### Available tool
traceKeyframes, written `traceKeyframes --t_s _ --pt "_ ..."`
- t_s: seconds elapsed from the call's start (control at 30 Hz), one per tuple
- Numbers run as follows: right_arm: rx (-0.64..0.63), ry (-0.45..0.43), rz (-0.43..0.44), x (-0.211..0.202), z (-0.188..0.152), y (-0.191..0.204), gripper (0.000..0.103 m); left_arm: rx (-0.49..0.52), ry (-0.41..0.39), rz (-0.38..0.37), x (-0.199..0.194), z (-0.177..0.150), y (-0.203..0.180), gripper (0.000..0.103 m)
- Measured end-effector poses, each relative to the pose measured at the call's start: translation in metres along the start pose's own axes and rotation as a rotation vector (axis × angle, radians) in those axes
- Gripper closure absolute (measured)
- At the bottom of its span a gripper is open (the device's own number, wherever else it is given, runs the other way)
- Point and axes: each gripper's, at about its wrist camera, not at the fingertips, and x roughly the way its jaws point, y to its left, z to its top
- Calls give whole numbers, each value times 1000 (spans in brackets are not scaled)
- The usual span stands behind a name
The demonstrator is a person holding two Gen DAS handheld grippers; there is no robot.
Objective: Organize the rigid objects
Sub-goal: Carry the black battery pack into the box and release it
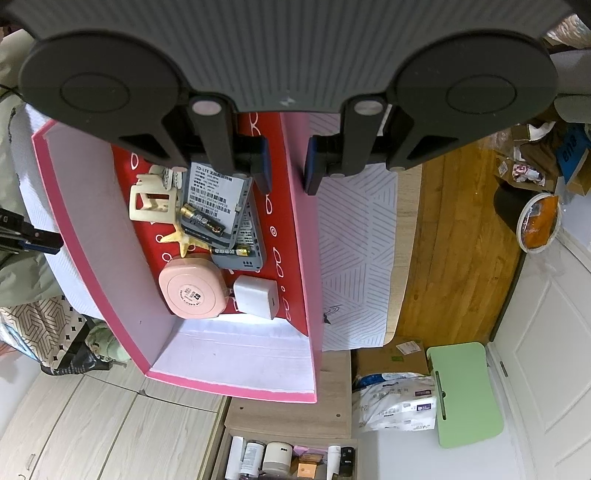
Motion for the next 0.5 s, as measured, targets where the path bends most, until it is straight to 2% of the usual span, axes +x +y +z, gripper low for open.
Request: traceKeyframes --t_s 0.13,0.2,0.27,0.3,0.4,0.47,0.5 --pt "-1 30 -42 8 -3 0 84 -6 -1 -7 -1 -1 2 87" --pt "-1 40 -34 12 -8 -2 83 -7 -2 -10 0 -1 2 87" --pt "20 54 -38 14 -11 -5 68 -4 -3 -9 0 -1 2 87" --pt "30 66 -61 16 -12 -6 56 -6 -2 -10 0 -1 2 87" --pt "40 99 -137 23 -18 -6 55 -5 -3 -10 -1 -1 2 87" --pt "53 122 -152 29 -23 -6 54 -7 -1 -11 -1 -1 3 87" --pt "59 128 -153 32 -25 -5 49 -6 0 -12 -1 0 3 87"
